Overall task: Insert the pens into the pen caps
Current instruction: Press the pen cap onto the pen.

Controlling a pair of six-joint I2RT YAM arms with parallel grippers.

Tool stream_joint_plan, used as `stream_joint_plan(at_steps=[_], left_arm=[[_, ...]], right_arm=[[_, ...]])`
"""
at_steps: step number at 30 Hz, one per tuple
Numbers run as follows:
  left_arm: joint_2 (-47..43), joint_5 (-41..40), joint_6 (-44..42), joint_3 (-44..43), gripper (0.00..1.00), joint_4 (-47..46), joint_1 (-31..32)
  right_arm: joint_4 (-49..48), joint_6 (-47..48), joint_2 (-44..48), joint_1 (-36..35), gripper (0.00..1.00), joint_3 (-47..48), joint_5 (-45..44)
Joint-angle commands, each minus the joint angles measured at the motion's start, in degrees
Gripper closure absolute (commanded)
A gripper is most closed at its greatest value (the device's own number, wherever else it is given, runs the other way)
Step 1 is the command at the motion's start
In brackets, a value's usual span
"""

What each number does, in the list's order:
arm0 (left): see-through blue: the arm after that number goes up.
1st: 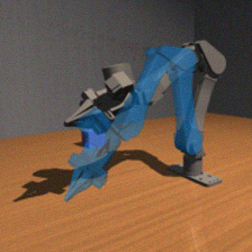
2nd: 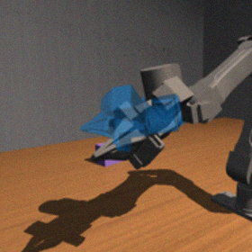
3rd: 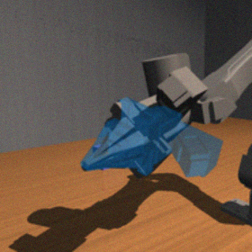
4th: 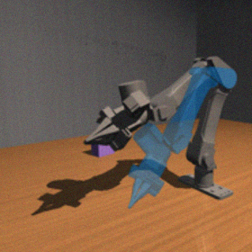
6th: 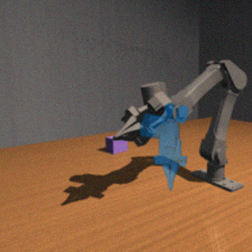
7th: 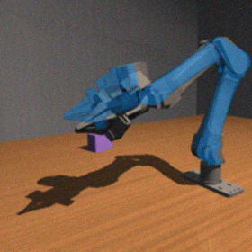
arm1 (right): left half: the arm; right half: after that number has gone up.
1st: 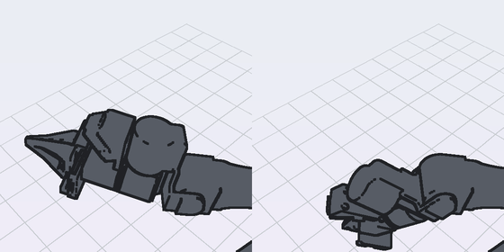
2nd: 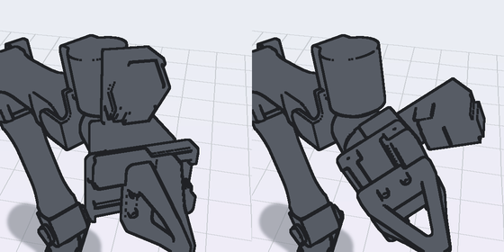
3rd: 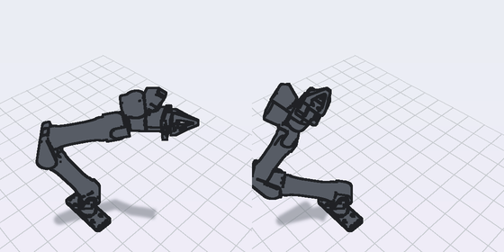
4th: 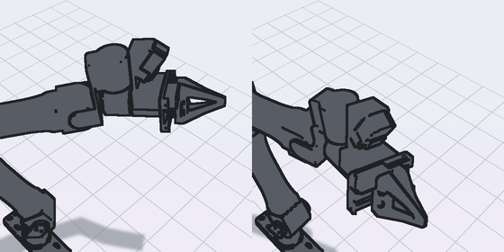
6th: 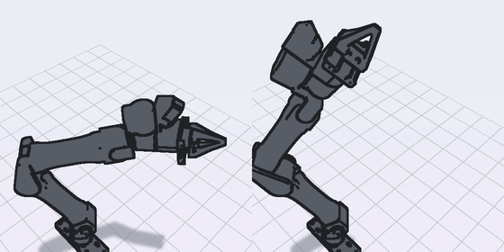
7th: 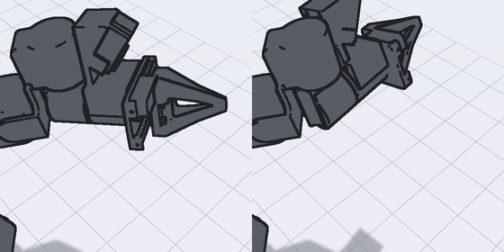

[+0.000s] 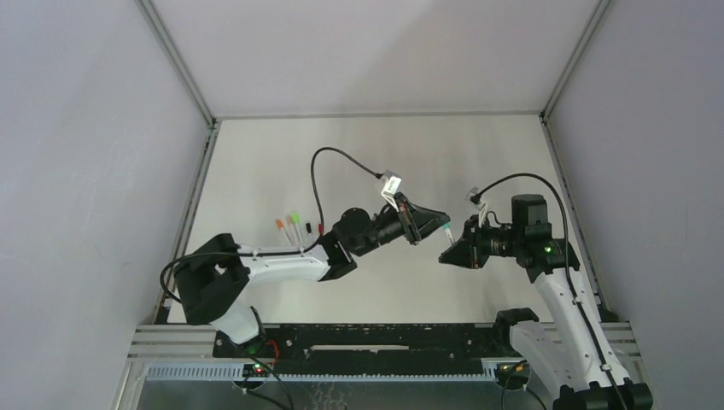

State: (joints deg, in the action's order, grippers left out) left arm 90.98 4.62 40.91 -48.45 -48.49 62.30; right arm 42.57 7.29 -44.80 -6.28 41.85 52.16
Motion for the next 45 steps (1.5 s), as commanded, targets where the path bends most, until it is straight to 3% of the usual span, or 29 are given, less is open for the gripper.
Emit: stream_joint_plan(at_steps=[1,2,4,8,10,11,12,13,18,23,27,29,32,37,40,42,45], left_arm=[[2.2,31.7,-0.5,10.5,1.00,19.4,13.9],[1.6,32.0,-0.2,12.3,1.00,16.6,13.9],[0.9,32.5,1.0,14.1,1.00,11.8,13.9],[1.9,34.3,3.2,14.9,1.00,5.8,14.6],[2.9,35.1,3.6,14.5,1.00,5.4,14.9],[3.5,35.5,4.0,14.4,1.00,5.1,15.0],[3.9,35.3,4.0,14.2,1.00,5.1,15.2],[4.3,35.3,4.0,13.9,1.00,5.5,15.1],[4.5,30.1,2.0,10.3,1.00,13.2,14.6],[5.9,27.5,6.9,6.7,1.00,10.8,14.5],[6.2,28.6,7.3,6.8,1.00,10.2,15.3],[5.9,29.6,7.6,8.3,1.00,9.1,16.0],[5.7,31.3,8.1,11.4,1.00,5.6,17.2],[8.0,32.4,11.5,14.0,1.00,-6.1,18.5],[8.8,32.1,11.3,13.4,1.00,-8.6,19.0],[9.4,32.7,12.1,13.3,1.00,-10.4,19.3],[9.7,34.1,13.4,13.7,1.00,-12.0,19.7]], right_arm=[[-33.9,-12.7,-1.4,7.5,1.00,6.8,14.6],[-41.4,-18.7,-2.0,8.8,1.00,5.0,21.8],[-55.4,-30.4,-2.7,9.5,1.00,1.5,27.5],[-57.8,-32.7,-3.8,9.8,1.00,0.7,27.4],[-48.9,-24.2,-2.1,9.0,1.00,2.5,22.4],[-36.2,-14.2,-1.5,7.6,1.00,5.3,16.9],[-29.8,-7.7,-0.9,5.2,1.00,7.2,11.3],[-28.0,-5.2,-0.5,4.1,1.00,7.4,6.9],[-26.1,-1.9,-0.6,1.2,1.00,7.5,-0.7],[-25.1,1.1,0.1,-2.7,1.00,7.7,-11.4],[-25.2,-0.4,0.7,-1.6,1.00,8.1,-13.5],[-26.1,-2.7,0.5,0.6,1.00,8.4,-10.0],[-30.4,-9.1,-0.6,5.7,1.00,8.0,5.2],[-47.8,-24.3,-1.9,8.9,1.00,3.5,22.3],[-49.1,-24.7,-1.8,9.0,1.00,2.9,21.4],[-38.3,-15.1,-1.7,8.8,1.00,5.6,15.5],[-30.8,-7.7,-1.0,7.5,1.00,8.2,5.2]])
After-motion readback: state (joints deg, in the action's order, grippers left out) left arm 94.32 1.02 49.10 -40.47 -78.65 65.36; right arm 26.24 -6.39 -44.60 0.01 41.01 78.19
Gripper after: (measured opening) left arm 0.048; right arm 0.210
